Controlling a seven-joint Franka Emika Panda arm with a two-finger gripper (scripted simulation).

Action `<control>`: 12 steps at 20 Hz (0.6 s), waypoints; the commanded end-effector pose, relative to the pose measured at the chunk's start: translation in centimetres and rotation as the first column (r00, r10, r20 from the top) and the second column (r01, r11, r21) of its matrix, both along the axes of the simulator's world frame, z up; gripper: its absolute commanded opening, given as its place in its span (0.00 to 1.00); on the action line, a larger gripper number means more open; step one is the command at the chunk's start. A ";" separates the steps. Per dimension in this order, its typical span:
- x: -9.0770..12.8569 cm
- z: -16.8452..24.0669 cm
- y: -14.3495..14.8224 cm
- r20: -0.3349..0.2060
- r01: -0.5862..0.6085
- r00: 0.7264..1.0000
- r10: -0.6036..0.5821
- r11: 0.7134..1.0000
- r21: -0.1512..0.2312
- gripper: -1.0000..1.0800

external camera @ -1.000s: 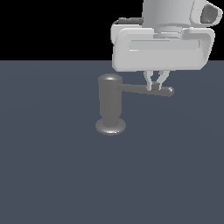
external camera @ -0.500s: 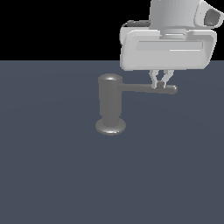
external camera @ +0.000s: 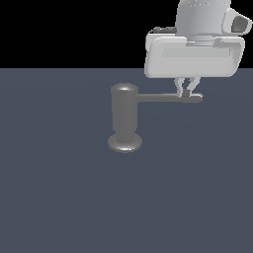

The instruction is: Turn on the faucet by rotating a designated handle.

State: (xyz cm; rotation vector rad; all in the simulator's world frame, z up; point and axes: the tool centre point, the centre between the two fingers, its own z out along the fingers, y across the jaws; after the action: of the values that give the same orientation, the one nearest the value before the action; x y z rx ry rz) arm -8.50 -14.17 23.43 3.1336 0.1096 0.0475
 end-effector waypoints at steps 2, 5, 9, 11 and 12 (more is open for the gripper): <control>1.1 -0.6 -0.3 -0.009 -0.008 1.000 0.008 1.000 0.000 0.00; 1.8 -0.7 -0.9 -0.011 -0.006 1.000 0.006 1.000 0.001 0.00; 2.8 -0.8 -1.7 -0.014 -0.003 1.000 0.003 1.000 0.001 0.00; 3.3 -0.9 -2.1 -0.015 -0.002 1.000 0.002 1.000 0.002 0.00; 3.6 -0.9 -2.3 -0.016 -0.001 1.000 0.001 1.000 0.002 0.00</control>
State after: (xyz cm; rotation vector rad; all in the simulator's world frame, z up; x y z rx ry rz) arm -5.09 -16.08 23.43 3.1340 0.1159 0.0460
